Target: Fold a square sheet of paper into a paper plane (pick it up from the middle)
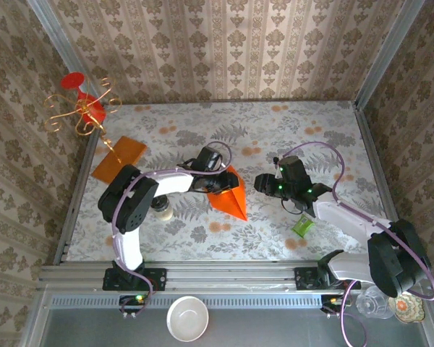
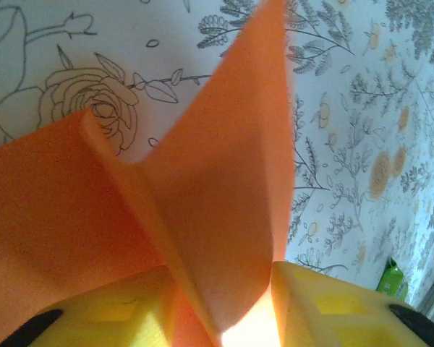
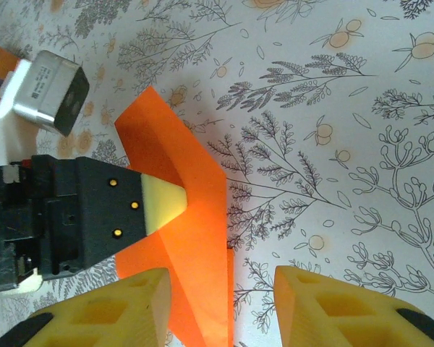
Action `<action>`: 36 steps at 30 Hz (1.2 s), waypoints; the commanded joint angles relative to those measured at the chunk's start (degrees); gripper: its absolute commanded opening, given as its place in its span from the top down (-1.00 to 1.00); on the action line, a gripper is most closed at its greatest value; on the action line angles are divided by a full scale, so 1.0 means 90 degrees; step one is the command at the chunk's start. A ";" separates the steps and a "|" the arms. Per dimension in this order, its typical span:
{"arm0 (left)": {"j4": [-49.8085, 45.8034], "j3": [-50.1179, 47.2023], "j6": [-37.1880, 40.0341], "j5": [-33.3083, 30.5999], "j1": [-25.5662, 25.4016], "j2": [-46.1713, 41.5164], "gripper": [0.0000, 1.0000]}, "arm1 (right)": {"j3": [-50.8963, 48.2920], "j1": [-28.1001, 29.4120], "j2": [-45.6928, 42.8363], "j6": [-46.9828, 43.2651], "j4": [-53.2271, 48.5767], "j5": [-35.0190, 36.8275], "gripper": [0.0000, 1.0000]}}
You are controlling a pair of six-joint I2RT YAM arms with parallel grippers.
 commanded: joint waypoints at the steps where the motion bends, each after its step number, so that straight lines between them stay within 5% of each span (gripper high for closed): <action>1: -0.0375 0.0276 -0.0136 -0.0218 -0.0046 0.0110 0.38 | -0.0057 -0.0110 0.0045 -0.0016 0.0029 0.0121 0.12; 6: -0.0817 0.0424 0.0019 -0.0544 -0.0047 -0.0146 0.64 | 0.0004 -0.0221 0.0024 -0.0042 0.0015 0.0090 0.08; 16: -0.3759 0.1616 0.1937 -0.1847 -0.0094 -0.1019 0.71 | -0.0051 -0.0328 -0.0353 -0.0057 0.0032 0.0417 0.03; 30: -0.7098 0.4465 0.3692 -0.6571 -0.0916 0.0509 0.75 | -0.0540 -0.0526 -0.1410 0.0223 -0.0570 0.1252 0.03; 36: -0.7148 0.4935 0.3657 -0.7297 -0.1003 0.1488 0.77 | -0.0951 -0.0725 -0.2124 0.0478 -0.1004 0.1627 0.00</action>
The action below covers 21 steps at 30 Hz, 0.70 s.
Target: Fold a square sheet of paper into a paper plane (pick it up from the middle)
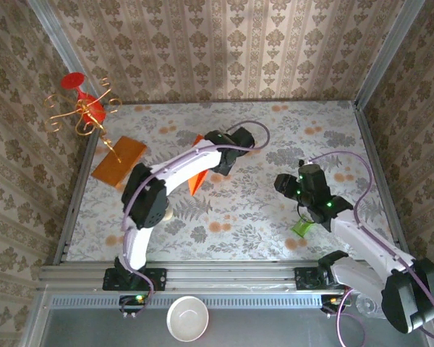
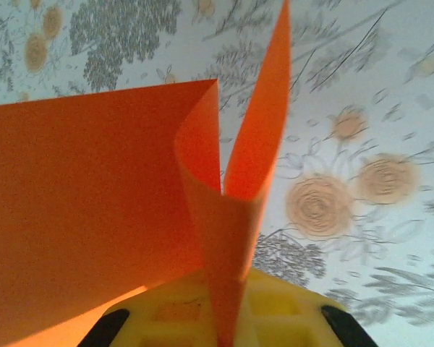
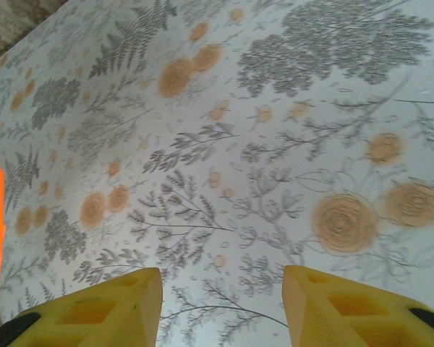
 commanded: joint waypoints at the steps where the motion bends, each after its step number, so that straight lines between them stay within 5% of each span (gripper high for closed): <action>1: -0.0435 0.0276 0.0193 -0.0968 0.0019 0.0437 0.78 | -0.0228 -0.0118 -0.0393 0.0263 -0.0457 0.0463 -0.01; 10: -0.0263 0.0574 -0.0298 -0.0912 -0.0026 0.1498 0.77 | -0.0561 -0.0237 -0.0898 0.0459 -0.0808 0.0488 -0.03; 21: 0.0135 0.0349 -0.0851 0.0373 -0.0319 0.1460 0.54 | -0.0630 -0.0248 -0.0753 0.0542 -0.0696 0.0435 -0.04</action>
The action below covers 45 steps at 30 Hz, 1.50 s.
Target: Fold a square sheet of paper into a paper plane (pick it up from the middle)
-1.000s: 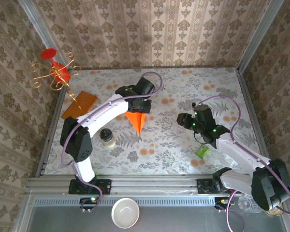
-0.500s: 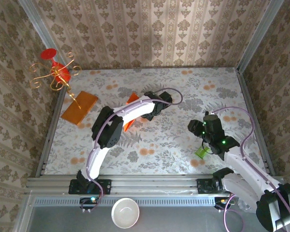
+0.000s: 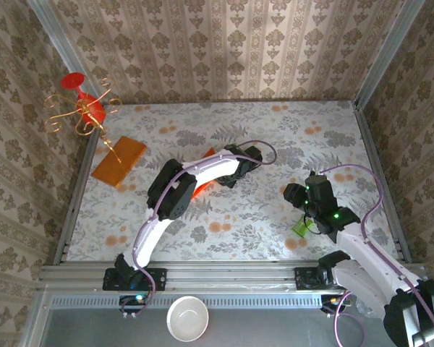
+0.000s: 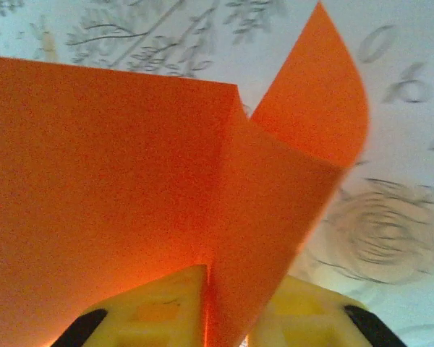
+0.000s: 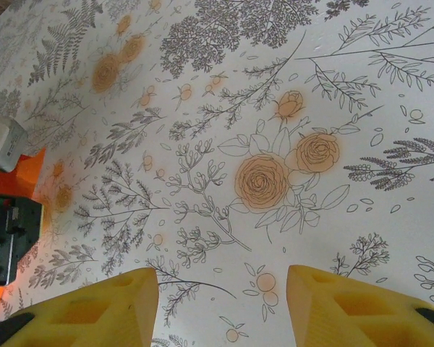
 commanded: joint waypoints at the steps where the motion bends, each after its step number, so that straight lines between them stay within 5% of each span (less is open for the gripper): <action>1: -0.0009 -0.0009 -0.0338 0.0412 -0.0106 -0.0163 0.49 | -0.0091 -0.0035 0.0038 0.0117 -0.0070 0.0170 -0.04; 6: 0.0160 -0.0228 -0.0322 0.1067 -0.0152 -0.0770 0.28 | -0.0070 -0.0038 0.0066 0.0117 -0.0045 0.0150 -0.06; 16: 0.1540 -0.1385 -0.0923 0.3922 -0.0279 -0.2505 -0.06 | -0.0013 -0.0035 0.0181 0.0173 0.0066 0.0095 -0.12; 25: 0.3426 -0.3672 -0.1601 0.5413 0.0798 -0.3946 -0.11 | -0.0027 -0.0035 0.0584 0.0321 0.0651 -0.0588 -0.18; 33: 0.3814 -0.4543 -0.1731 0.5506 0.1053 -0.4016 -0.11 | 0.0065 -0.0023 0.1217 0.0560 0.1038 -0.0958 -0.18; 45: 0.4040 -0.4381 -0.1669 0.5353 0.1575 -0.3210 0.01 | 0.0405 0.0259 0.2044 0.1009 0.1477 -0.1585 -0.15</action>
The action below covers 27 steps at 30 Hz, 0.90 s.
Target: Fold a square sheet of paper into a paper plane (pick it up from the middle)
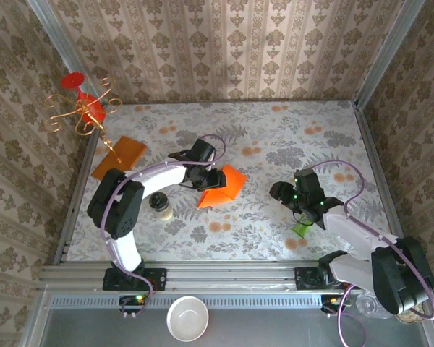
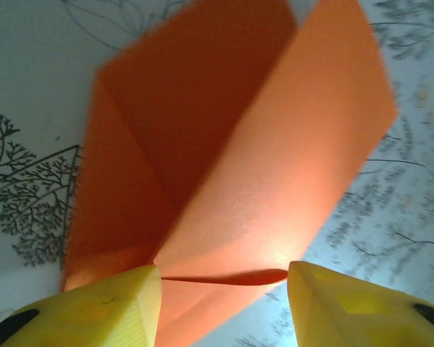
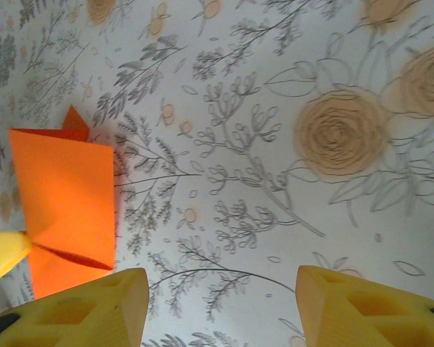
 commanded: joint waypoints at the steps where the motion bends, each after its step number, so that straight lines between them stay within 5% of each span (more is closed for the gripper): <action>1: 0.0018 0.0074 -0.0078 -0.0107 0.0045 0.0125 0.02 | 0.0281 0.0166 0.0188 0.0372 0.0237 -0.0321 -0.15; 17: 0.0051 -0.0542 -0.0483 -0.0287 0.0106 0.0304 0.34 | 0.1415 0.1608 0.2265 0.1291 0.0653 -0.0815 -0.08; 27: -0.0021 -0.0619 -0.0473 -0.0305 0.0126 0.0275 0.41 | 0.2005 0.1833 0.3455 0.1426 0.1208 -0.1202 0.07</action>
